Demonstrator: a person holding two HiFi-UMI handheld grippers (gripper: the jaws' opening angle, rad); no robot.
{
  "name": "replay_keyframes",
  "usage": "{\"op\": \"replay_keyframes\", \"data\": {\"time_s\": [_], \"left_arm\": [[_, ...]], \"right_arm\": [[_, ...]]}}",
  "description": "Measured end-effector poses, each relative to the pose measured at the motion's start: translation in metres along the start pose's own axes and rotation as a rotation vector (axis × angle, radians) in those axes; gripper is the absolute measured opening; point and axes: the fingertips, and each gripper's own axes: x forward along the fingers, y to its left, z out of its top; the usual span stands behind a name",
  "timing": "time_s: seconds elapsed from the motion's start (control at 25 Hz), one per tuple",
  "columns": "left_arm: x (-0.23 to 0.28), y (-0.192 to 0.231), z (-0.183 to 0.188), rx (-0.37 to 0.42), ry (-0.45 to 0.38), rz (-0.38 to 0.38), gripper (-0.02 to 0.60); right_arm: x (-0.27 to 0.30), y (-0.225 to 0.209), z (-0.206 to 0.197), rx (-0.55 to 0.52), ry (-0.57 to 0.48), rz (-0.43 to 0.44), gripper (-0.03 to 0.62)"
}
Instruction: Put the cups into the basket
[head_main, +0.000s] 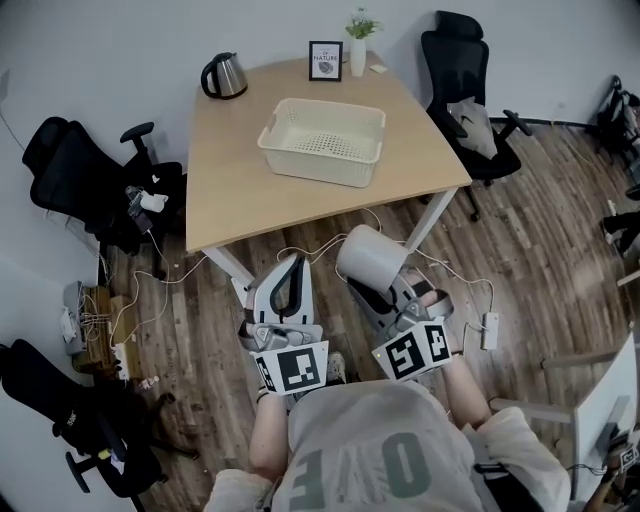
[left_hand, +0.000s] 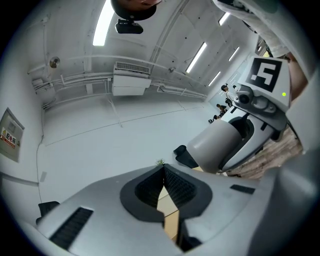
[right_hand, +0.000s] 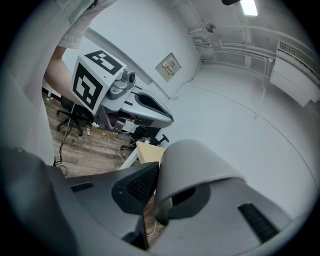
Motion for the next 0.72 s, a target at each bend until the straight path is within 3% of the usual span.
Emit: {"op": "replay_keyframes", "data": {"time_s": [0.32,0.72], "left_arm": [[0.047,0.037,-0.03,-0.018,-0.024,-0.017,0.009],[0.112,0.029,-0.052,-0.04,-0.007,-0.045,0.009]], "right_arm": [[0.058,-0.033,-0.004,0.006,0.024,-0.043,0.041],[0.098,-0.083,-0.045,0.033,0.026,-0.047,0.041]]}}
